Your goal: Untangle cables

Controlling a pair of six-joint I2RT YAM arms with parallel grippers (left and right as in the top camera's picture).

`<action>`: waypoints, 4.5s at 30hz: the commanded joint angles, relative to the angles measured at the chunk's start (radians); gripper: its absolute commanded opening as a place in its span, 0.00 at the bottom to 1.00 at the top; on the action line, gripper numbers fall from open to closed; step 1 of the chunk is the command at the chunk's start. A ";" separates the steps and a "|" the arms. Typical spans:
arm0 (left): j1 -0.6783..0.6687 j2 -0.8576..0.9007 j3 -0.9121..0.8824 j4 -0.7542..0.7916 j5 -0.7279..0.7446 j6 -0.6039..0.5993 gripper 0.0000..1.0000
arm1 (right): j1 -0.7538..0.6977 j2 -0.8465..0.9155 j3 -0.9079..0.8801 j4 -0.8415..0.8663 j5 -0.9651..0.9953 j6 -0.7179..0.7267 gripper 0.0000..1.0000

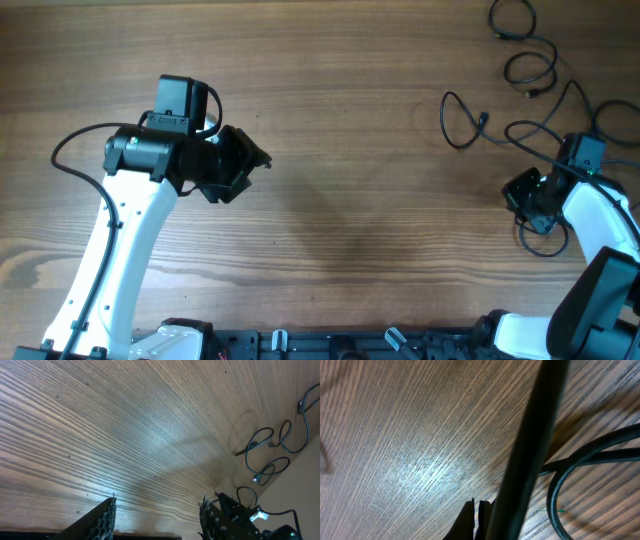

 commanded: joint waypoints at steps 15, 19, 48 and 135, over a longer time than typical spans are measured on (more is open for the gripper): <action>-0.005 -0.002 0.007 -0.001 -0.010 0.006 0.57 | -0.044 0.026 0.475 -0.197 0.056 -0.064 1.00; -0.005 -0.002 0.007 -0.001 -0.018 0.006 0.57 | -0.061 0.045 0.473 -0.137 0.074 -0.112 0.97; -0.005 -0.002 0.007 -0.004 -0.018 0.006 0.57 | -0.139 0.475 0.462 0.056 0.341 -0.114 0.04; -0.005 -0.002 0.007 0.018 -0.017 0.006 0.59 | -0.104 -0.053 0.161 -0.249 0.055 0.021 0.28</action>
